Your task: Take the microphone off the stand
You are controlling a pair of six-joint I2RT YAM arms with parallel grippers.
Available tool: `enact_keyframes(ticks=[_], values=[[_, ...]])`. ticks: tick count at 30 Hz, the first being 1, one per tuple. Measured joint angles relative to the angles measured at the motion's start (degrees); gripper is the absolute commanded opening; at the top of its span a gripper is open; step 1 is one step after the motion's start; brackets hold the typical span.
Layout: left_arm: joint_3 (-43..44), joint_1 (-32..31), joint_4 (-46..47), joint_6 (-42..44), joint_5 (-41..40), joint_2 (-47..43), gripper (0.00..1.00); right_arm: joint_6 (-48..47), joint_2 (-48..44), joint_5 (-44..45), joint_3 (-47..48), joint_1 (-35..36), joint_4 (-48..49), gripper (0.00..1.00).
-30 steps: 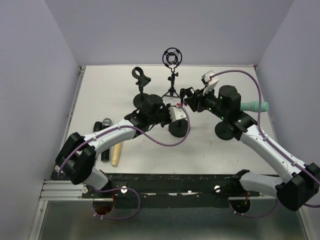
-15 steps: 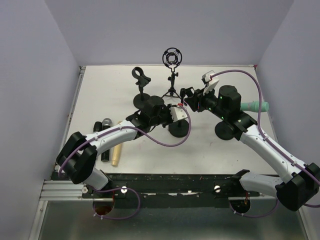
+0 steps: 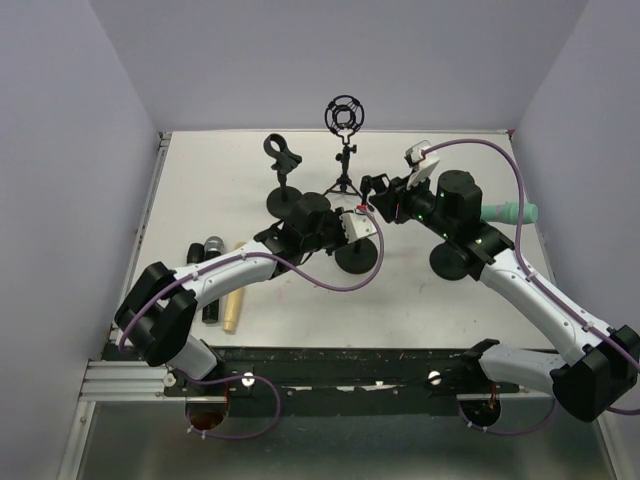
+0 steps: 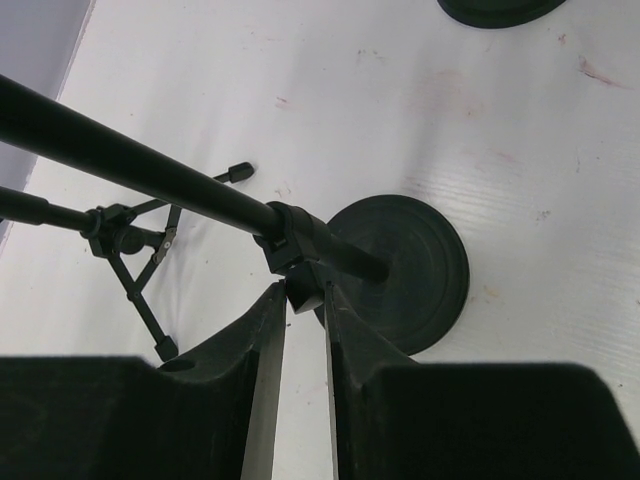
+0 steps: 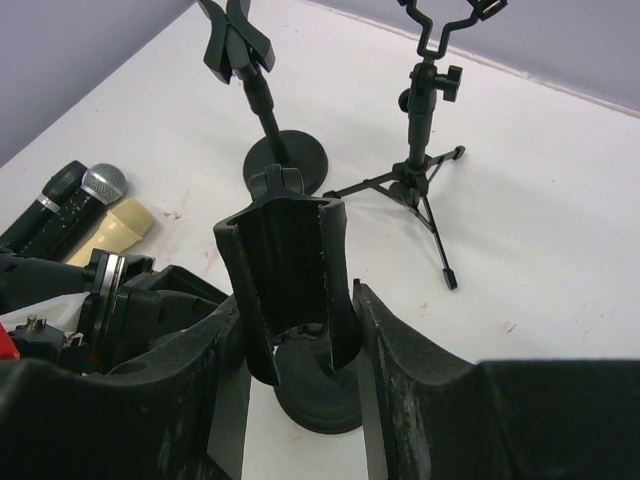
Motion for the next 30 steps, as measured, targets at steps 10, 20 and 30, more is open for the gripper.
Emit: enact_keyframes(ticks=[10,20,30], values=[[0.72,0.46,0.13,-2.91,-0.74,0.70,0.00,0.35,0.02,0.85,0.00,-0.35,-0.17,0.24],[7.04,15.06,-1.73,-31.56,27.87,6.62,0.00,-0.81,-0.57,0.72,0.07,-0.35,-0.76,0.23],[15.67,19.45,4.24,-60.61,58.64,23.21,0.00,-3.23,-1.38,-0.72,1.64,-0.42,-3.39,0.22]])
